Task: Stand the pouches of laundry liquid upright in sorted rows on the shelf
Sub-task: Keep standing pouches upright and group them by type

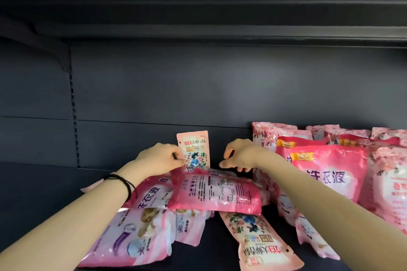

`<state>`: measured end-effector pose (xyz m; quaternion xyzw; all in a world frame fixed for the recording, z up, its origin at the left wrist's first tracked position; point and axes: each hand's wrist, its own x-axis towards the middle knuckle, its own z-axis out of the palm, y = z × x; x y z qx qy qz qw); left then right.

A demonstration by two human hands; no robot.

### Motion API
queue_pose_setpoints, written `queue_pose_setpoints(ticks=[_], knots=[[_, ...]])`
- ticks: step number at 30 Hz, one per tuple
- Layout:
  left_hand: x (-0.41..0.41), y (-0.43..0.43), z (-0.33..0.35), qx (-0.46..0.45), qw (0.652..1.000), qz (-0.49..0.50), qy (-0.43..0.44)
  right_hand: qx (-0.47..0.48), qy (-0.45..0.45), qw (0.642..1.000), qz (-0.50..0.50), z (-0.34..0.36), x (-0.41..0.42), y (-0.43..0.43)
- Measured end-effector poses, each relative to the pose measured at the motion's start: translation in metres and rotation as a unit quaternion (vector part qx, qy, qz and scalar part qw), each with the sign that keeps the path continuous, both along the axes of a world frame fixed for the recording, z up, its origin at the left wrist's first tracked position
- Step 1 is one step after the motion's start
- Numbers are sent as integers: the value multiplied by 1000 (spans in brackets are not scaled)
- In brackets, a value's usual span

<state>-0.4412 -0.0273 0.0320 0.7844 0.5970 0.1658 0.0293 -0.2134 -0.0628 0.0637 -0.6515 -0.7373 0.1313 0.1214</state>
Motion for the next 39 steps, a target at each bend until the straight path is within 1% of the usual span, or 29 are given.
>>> queue_pose_setpoints(ticks=[2, 3, 5, 6, 7, 8, 10, 11, 12, 14, 17, 21, 24, 28, 31, 34, 36, 37, 39], knots=[[-2, 24, 0, 2, 999, 32, 22, 15, 26, 1000, -7, 1, -3, 28], [-3, 37, -1, -1, 999, 46, 19, 22, 49, 998, -9, 2, -5, 43], [-5, 65, -3, -5, 998, 65, -27, 39, 117, 992, -17, 3, -7, 74], [-5, 78, -4, -3, 994, 73, -77, 54, 153, 987, -23, 3, -7, 91], [-3, 89, -4, -2, 986, 81, -145, 76, 182, 980, -29, 4, -7, 107], [-1, 99, -4, -8, 970, 85, -228, 102, 206, 973, -34, 3, -7, 122], [5, 114, -5, -36, 917, 75, -391, 144, 242, 958, -45, -1, -10, 147], [8, 120, -6, -50, 893, 67, -442, 155, 255, 953, -52, -4, -12, 156], [10, 126, -8, -58, 881, 60, -466, 158, 266, 949, -57, -9, -15, 163], [15, 138, -13, -44, 876, 62, -477, 164, 274, 946, -63, -19, -19, 173], [23, 149, -21, -12, 864, 98, -493, 176, 297, 936, -64, -24, -25, 179], [24, 155, -35, -91, 821, 102, -554, 163, 307, 935, -70, -23, -29, 180], [24, 156, -41, -94, 802, 91, -583, 134, 349, 924, -74, -25, -28, 177], [24, 153, -43, -149, 754, 65, -636, 69, 386, 915, -92, -38, -26, 174], [25, 150, -42, -162, 736, 37, -656, 50, 388, 914, -105, -47, -25, 172], [26, 149, -40, -159, 723, 26, -672, 13, 392, 915, -94, -50, -23, 168], [25, 148, -37, -160, 720, 12, -675, 32, 407, 908, -90, -51, -23, 165], [25, 148, -34, -159, 719, 2, -676, 57, 416, 903, -88, -51, -22, 163], [24, 142, -24, -147, 721, -25, -677, 138, 430, 890, -68, -48, -22, 159]])
